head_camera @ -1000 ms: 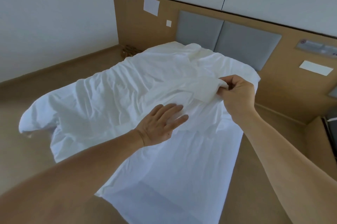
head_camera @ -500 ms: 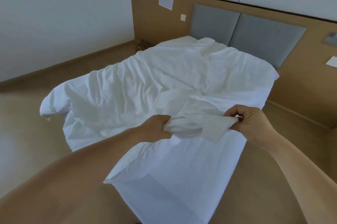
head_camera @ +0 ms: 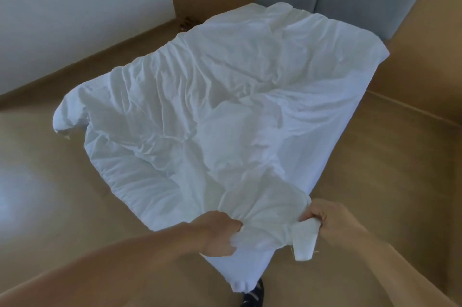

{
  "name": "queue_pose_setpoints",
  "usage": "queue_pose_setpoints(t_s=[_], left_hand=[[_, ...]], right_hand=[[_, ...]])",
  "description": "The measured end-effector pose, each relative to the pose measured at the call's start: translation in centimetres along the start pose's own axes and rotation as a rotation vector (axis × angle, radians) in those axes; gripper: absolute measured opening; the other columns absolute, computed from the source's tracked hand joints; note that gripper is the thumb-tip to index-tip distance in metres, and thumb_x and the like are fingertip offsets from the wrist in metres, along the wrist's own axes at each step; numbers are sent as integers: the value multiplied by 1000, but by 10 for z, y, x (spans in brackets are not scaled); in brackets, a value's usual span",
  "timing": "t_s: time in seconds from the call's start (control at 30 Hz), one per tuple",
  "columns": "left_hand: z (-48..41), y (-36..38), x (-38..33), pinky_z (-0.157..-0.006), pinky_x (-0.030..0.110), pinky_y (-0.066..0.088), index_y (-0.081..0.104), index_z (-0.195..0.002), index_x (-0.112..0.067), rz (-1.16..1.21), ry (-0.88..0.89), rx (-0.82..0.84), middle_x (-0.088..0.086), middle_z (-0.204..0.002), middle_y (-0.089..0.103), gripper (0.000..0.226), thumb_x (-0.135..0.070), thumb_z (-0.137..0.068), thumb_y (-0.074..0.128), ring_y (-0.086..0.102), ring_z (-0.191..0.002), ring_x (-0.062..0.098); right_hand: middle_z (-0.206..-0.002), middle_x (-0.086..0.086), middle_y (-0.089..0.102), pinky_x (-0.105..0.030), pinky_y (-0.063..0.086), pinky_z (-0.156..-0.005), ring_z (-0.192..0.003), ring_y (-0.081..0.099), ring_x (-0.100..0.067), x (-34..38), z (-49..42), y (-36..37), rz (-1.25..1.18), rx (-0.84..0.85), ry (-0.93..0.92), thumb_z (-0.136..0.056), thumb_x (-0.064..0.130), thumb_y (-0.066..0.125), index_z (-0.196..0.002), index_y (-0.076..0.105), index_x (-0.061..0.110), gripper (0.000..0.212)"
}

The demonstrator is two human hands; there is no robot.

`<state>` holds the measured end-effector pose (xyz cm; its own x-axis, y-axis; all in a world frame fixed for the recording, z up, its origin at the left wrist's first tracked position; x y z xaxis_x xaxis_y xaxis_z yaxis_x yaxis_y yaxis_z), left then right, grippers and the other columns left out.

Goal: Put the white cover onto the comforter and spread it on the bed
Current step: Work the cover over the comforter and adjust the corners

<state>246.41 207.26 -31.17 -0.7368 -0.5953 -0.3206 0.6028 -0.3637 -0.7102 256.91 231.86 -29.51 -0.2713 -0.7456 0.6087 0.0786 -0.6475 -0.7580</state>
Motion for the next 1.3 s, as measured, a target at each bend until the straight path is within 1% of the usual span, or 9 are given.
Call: queue_pose_setpoints(t_s=[0.1, 0.27, 0.43, 0.73, 0.83, 0.97, 1.03, 1.17, 1.3], left_hand=[[7, -28, 13, -80, 31, 45, 57, -106, -19, -24, -75, -305, 2, -105, 62, 26, -35, -87, 58, 59, -101, 26], [34, -39, -23, -116, 32, 17, 1, -156, -21, -1, 105, -625, -1, -158, 12, 123, -66, -65, 71, 10, -145, 17], [46, -73, -26, -82, 30, 49, 58, -113, -36, 112, 27, -741, -9, -108, 64, 27, -41, -87, 62, 61, -103, 17], [8, 27, -24, -76, 26, 45, 41, -140, -40, 116, 1, -58, -17, -117, 60, 65, -27, -83, 67, 61, -109, 16], [-13, 54, -30, -106, 32, 40, 39, -148, -35, 378, -93, 108, -11, -142, 50, 64, -17, -89, 56, 47, -130, 15], [-79, 60, -30, -77, 23, 48, 70, -94, -17, 622, -426, -139, -2, -94, 67, 19, -19, -91, 51, 61, -95, 17], [-114, 59, -30, -69, 36, 48, 59, -83, -18, 608, -569, -356, 1, -82, 63, 11, -29, -84, 56, 60, -79, 21], [-168, 63, -47, -98, 38, 44, 37, -142, -19, 323, -592, -541, 2, -145, 35, 70, -45, -84, 66, 36, -132, 24], [-212, 83, -30, -110, 52, 36, 4, -155, -21, 363, -722, -412, 2, -162, -2, 111, -60, -75, 71, 8, -147, 28]], right_hand=[[-96, 24, 67, -5, 45, -69, -88, 63, 8, 27, 11, -16, -78, -279, -54, -69, -23, 60, -77, 70, 49, 73], [-82, 21, 65, -5, 45, -69, -83, 63, 7, 110, 21, -16, -134, -508, -237, -65, -28, 62, -87, 78, 11, 48], [-78, 18, 64, -10, 48, -67, -81, 63, -7, 141, 31, 11, -170, -544, -308, -66, -19, 72, -90, 71, 27, 52], [-109, 18, 68, 1, 28, -75, -102, 61, -2, 54, 26, 94, 150, 150, -220, -88, 12, 60, -111, 74, 34, 34], [-110, 10, 72, -12, 42, -81, -102, 64, -10, 24, 32, 132, 220, 335, -274, -88, 21, 61, -108, 76, 31, 27], [-55, 20, 60, -9, 39, -57, -55, 58, 7, -19, 25, 163, 301, 395, -412, -30, 47, 88, -51, 70, 39, 29], [-59, 15, 60, -11, 39, -55, -58, 58, 3, -38, 21, 167, 238, 393, -428, -42, 38, 86, -56, 71, 35, 21], [-89, -5, 66, -29, 50, -73, -82, 58, -18, -76, 21, 170, 53, 401, -394, -83, 5, 56, -91, 74, 16, 23], [-102, -11, 67, -36, 50, -87, -97, 57, -25, -102, 7, 182, -6, 559, -396, -87, 15, 37, -104, 71, 8, 39]])
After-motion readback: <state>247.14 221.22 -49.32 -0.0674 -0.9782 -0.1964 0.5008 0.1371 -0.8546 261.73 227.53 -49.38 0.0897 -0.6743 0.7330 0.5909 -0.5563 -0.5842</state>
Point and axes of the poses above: each hand's wrist, its own z-axis away from the middle knuckle, its own y-axis out of the palm, x = y × z, the point moved 4 cm from there along -z, towards the middle knuckle
